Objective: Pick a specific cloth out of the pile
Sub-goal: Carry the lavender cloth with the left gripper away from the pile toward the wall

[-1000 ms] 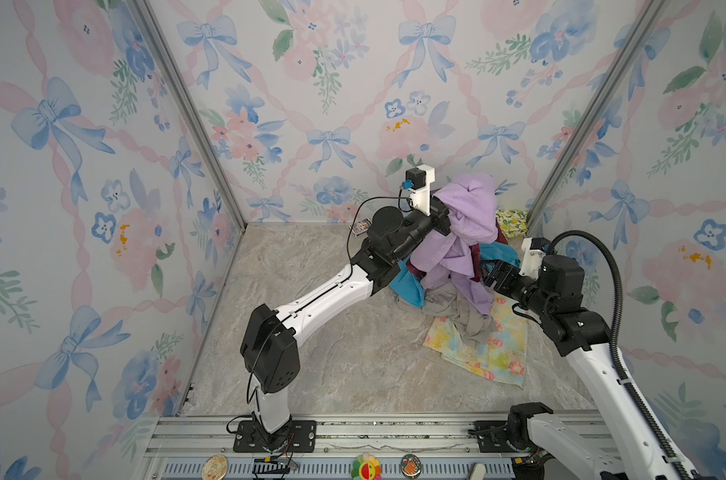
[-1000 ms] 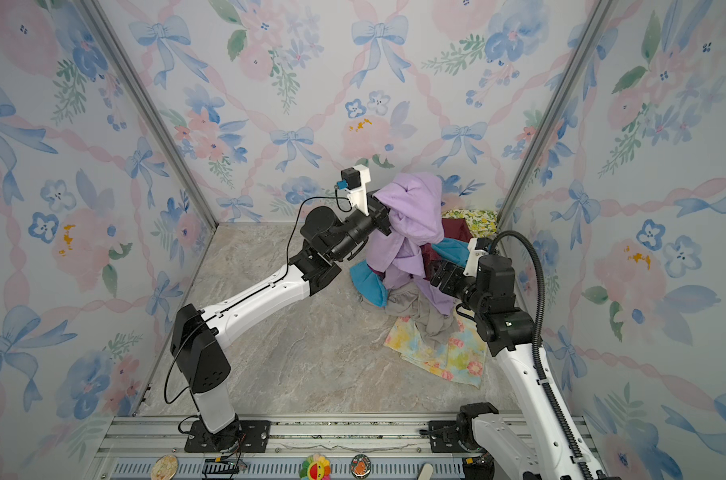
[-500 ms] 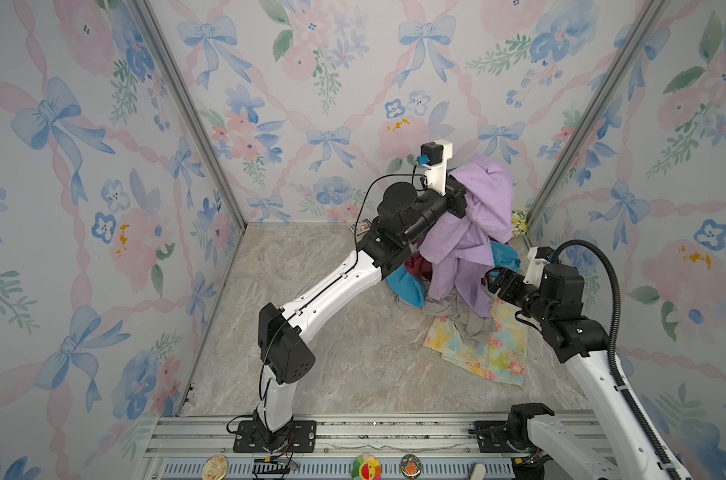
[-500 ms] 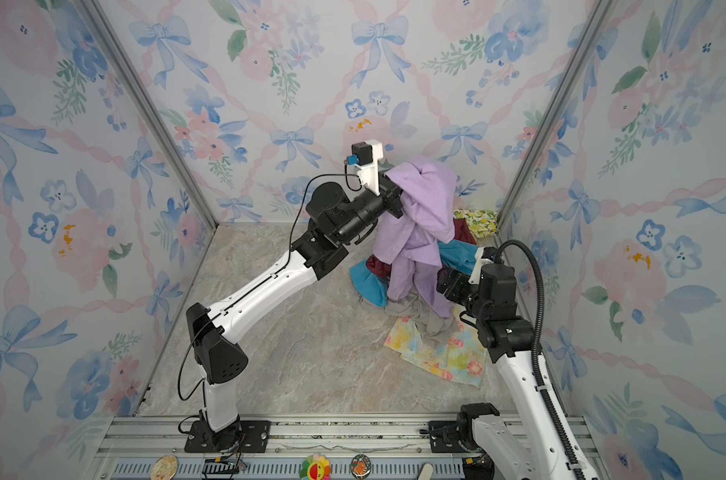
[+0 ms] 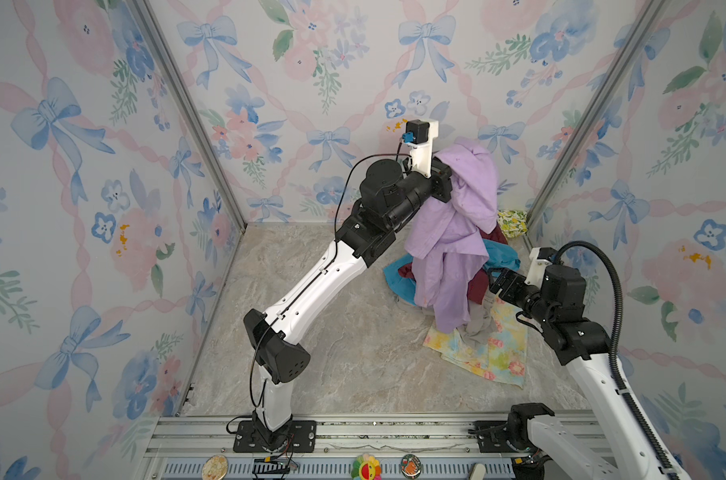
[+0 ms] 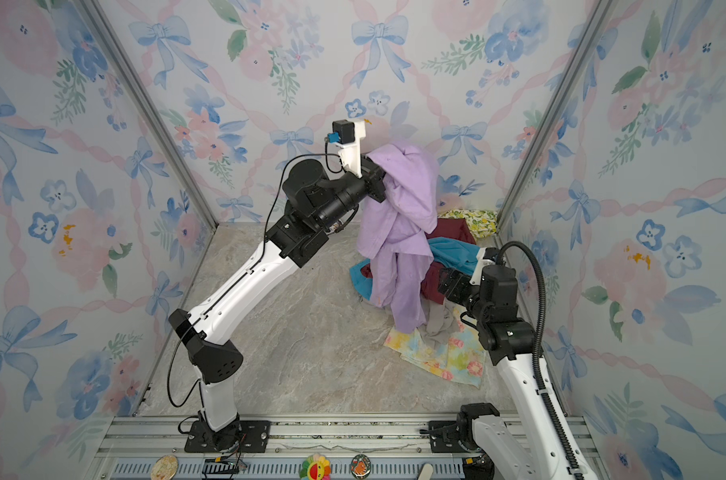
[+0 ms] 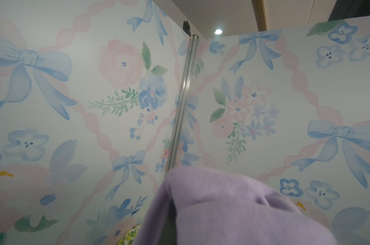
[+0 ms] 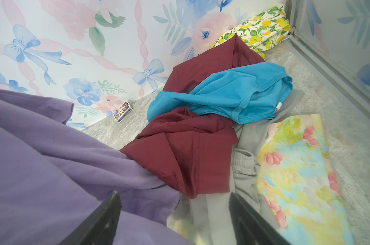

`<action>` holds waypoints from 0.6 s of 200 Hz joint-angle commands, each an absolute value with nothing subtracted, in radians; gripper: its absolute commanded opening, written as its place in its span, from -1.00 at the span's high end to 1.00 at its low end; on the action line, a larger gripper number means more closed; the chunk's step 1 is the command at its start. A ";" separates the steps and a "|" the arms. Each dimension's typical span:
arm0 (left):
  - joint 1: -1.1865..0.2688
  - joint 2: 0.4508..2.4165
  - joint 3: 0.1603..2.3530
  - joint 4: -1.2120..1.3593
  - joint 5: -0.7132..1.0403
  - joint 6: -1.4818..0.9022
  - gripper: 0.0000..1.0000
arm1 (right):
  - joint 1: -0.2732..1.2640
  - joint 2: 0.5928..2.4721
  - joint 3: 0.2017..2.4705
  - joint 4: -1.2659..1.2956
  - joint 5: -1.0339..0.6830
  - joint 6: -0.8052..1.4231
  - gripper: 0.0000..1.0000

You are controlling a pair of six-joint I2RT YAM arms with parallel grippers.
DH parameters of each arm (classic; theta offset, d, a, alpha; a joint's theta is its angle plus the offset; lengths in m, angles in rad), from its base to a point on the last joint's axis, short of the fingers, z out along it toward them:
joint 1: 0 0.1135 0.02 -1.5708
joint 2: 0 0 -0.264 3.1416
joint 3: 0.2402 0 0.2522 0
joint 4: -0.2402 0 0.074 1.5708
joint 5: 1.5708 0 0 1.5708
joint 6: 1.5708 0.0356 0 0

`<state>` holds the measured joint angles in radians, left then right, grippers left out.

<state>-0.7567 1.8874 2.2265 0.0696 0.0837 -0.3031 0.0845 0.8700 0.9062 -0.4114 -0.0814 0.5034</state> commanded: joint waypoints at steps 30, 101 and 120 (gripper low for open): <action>-0.640 1.668 2.148 0.057 0.101 -0.313 1.00 | 0.084 0.870 0.900 -0.428 -0.096 0.481 -0.66; -0.430 1.490 1.981 0.026 0.100 -0.340 1.00 | 0.150 0.859 0.908 -0.438 -0.058 0.468 -0.66; -0.373 1.452 1.929 0.014 0.082 -0.329 1.00 | 0.193 0.852 0.912 -0.427 -0.049 0.465 -0.66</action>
